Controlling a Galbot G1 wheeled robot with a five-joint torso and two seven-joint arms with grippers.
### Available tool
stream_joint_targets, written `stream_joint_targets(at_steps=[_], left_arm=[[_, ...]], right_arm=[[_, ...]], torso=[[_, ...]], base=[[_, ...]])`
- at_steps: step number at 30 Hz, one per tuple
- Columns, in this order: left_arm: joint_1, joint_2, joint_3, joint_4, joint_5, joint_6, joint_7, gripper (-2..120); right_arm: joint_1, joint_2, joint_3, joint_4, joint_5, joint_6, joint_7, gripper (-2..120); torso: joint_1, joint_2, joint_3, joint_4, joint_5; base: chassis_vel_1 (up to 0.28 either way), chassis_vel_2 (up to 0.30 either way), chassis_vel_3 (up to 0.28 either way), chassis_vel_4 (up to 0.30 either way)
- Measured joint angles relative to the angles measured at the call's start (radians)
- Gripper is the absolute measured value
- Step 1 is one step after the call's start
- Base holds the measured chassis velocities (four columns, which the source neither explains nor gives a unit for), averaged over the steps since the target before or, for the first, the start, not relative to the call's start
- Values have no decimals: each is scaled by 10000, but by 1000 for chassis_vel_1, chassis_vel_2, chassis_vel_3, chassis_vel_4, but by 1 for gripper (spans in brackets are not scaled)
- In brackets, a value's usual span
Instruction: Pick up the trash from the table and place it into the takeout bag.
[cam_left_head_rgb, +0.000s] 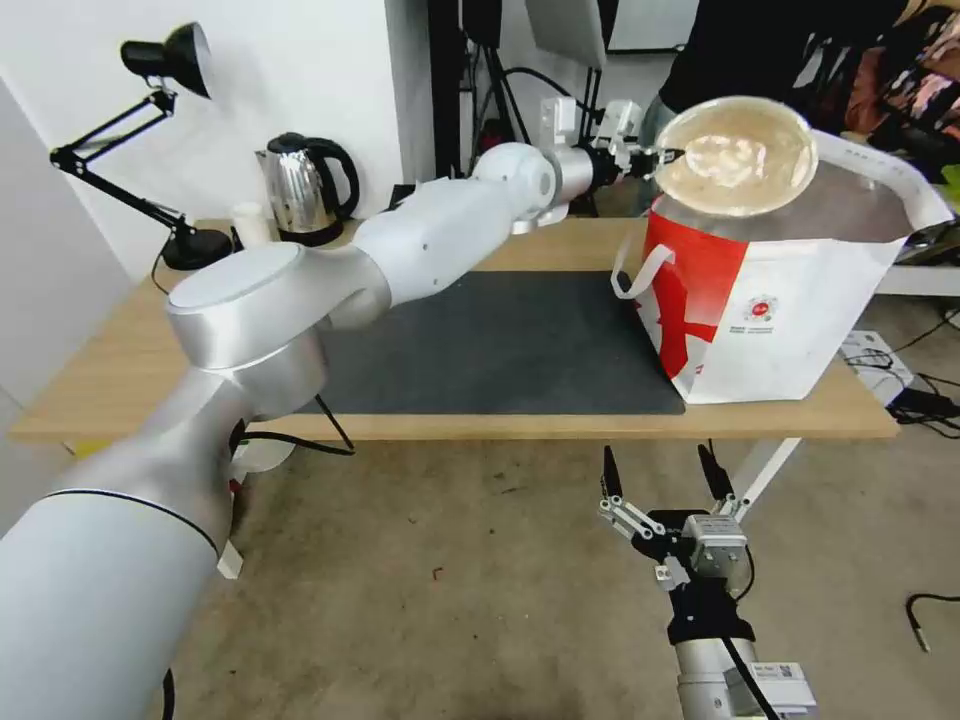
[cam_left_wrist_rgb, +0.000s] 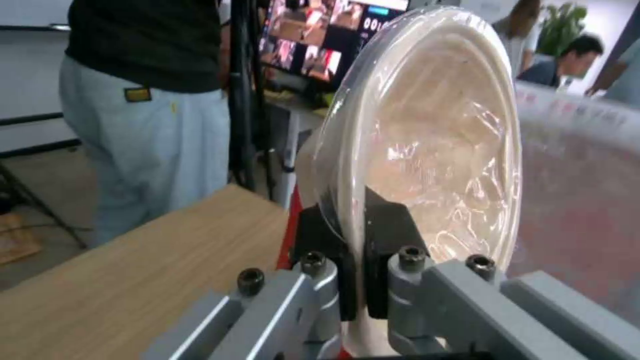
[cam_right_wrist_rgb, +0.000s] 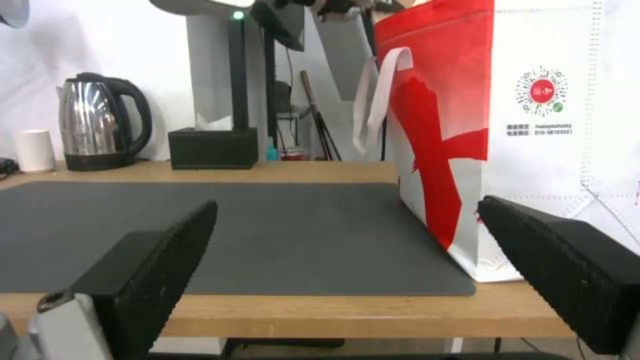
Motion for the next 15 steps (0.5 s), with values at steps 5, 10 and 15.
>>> stream_joint_targets(at_steps=[5, 10, 15], left_arm=[[18, 4, 147, 25, 197, -20, 25, 1], [18, 10, 204, -48, 201, -21, 30, 1], [15, 12, 311, -102, 193, -18, 52, 1]], right_arm=[[0, 0, 0, 0, 0, 0, 0, 100], [0, 0, 0, 0, 0, 0, 0, 100], [0, 0, 0, 0, 0, 0, 0, 100]], torso=[[0, 0, 0, -2, 0], [0, 0, 0, 0, -1], [0, 0, 0, -1, 0]], base=[[0, 0, 0, 0], [0, 0, 0, 0], [0, 0, 0, 0]])
